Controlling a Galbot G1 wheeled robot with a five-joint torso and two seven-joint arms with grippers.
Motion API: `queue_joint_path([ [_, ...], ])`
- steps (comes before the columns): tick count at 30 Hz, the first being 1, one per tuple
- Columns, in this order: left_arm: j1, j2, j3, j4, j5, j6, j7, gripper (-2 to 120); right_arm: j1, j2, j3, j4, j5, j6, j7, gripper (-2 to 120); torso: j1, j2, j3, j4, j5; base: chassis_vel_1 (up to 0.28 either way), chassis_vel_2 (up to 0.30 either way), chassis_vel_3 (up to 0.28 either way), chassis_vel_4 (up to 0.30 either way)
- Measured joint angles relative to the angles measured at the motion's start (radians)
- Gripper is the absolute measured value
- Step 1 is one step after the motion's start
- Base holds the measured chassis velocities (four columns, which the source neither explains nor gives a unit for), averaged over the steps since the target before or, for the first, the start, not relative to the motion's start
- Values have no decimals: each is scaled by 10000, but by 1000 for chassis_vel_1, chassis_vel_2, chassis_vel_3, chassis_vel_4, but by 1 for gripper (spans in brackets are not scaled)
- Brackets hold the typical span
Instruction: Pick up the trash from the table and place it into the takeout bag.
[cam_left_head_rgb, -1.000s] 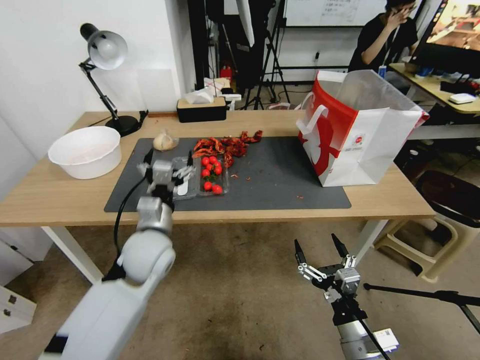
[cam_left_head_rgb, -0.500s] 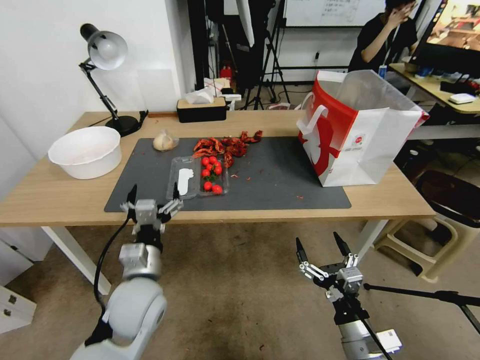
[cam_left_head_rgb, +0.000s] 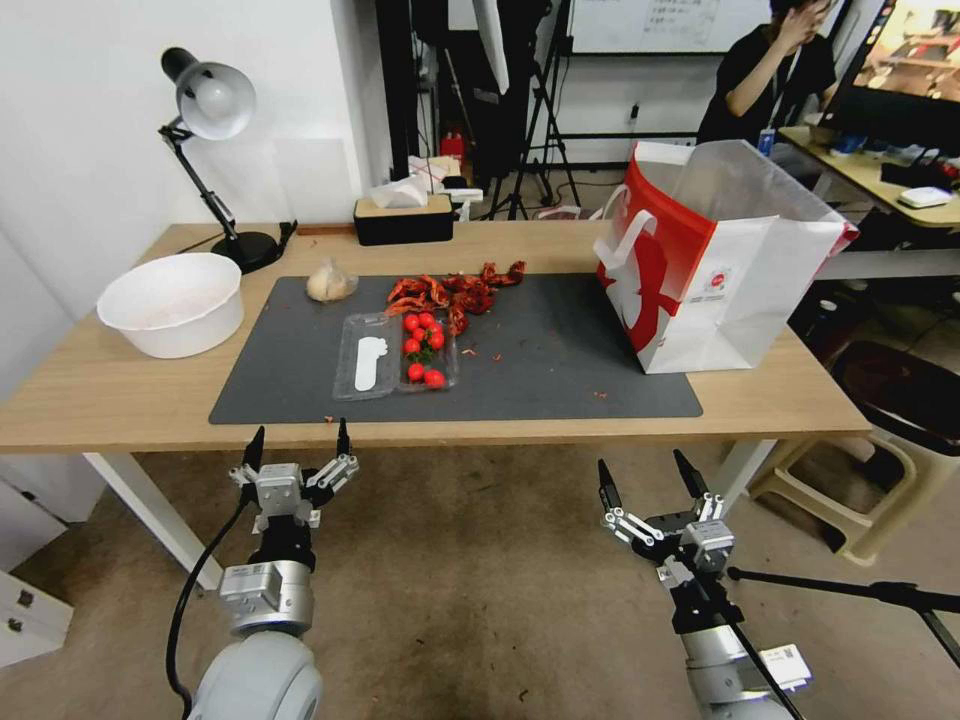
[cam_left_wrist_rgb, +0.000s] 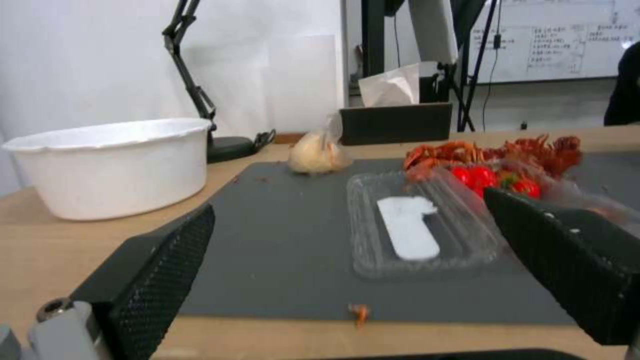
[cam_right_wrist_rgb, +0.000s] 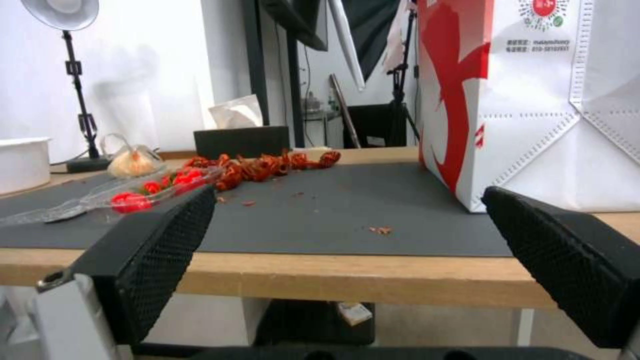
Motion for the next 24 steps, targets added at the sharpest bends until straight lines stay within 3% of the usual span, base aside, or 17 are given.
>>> queue_joint_path([
  [9, -1963, 659, 28, 646, -1797, 757, 472, 100, -94, 44, 15, 68, -85, -26, 3, 100, 0, 0, 0, 0, -1, 0, 0, 0, 0],
  [15, -3141, 1260, 163, 1198, -2369, 1289, 713, 100, -167, 80, 42, 114, -149, -45, 14, 100, 0, -1, 1, 2, 0, 0, 0, 0, 0],
  [19, -4995, 1934, 678, 2301, -3137, 1815, 921, 100, -248, 122, 116, 125, -202, -53, 27, 100, 1, -2, 1, -1, -2, 0, 0, 0, 0],
  [24, -6355, 2169, 1189, 3450, -3641, 1863, 1162, 100, -272, 181, 122, 120, -246, -55, 29, 100, 1, -2, 2, 4, -4, 0, 0, 0, 0],
])
